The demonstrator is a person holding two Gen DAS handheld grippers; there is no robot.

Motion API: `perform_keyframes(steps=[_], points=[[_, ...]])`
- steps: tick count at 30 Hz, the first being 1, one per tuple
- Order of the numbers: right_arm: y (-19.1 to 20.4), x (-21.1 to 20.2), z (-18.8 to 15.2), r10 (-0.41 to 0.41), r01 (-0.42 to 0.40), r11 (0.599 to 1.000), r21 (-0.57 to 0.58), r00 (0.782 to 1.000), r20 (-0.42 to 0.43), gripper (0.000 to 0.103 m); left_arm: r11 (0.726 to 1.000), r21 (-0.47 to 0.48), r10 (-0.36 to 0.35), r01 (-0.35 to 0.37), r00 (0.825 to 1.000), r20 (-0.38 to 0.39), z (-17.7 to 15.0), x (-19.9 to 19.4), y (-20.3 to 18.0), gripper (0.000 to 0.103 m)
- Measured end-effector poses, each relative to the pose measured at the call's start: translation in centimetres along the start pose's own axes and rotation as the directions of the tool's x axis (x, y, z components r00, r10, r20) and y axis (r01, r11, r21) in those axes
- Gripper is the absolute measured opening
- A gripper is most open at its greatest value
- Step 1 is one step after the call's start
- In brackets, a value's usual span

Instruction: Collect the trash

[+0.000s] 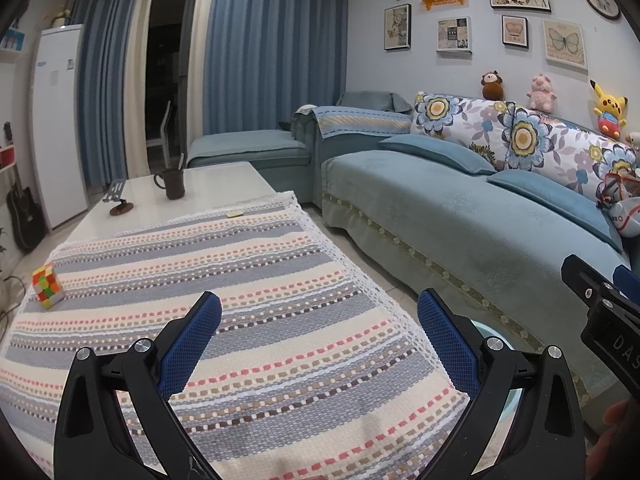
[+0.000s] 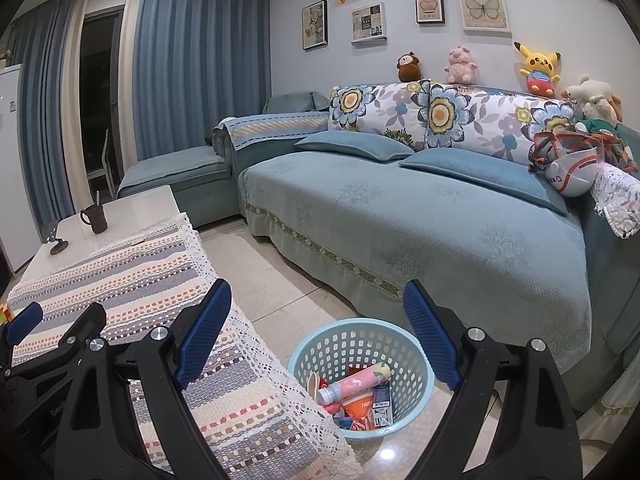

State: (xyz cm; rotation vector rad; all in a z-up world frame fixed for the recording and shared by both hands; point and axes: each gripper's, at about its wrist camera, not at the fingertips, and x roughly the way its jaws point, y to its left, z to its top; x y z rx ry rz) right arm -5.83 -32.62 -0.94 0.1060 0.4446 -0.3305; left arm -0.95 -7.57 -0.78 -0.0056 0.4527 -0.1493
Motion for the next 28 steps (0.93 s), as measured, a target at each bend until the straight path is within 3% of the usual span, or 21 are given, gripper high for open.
perform_keyframes(steps=[13, 19, 28], points=[[0.15, 0.05, 0.25, 0.005, -0.005, 1.000, -0.009, 1.000, -0.002, 0.083, 1.000, -0.009, 0.019, -0.019, 1.000, -0.017, -0.12, 0.14, 0.03, 0.095], [0.11, 0.04, 0.15, 0.007, -0.007, 1.000, -0.011, 1.000, -0.001, 0.083, 0.999, -0.007, 0.051, -0.051, 0.999, 0.012, -0.12, -0.33, -0.03, 0.095], [0.14, 0.09, 0.17, 0.009, -0.009, 1.000, -0.010, 1.000, -0.004, 0.083, 0.999, -0.028, 0.033, -0.034, 0.999, -0.021, -0.05, 0.06, 0.30, 0.096]])
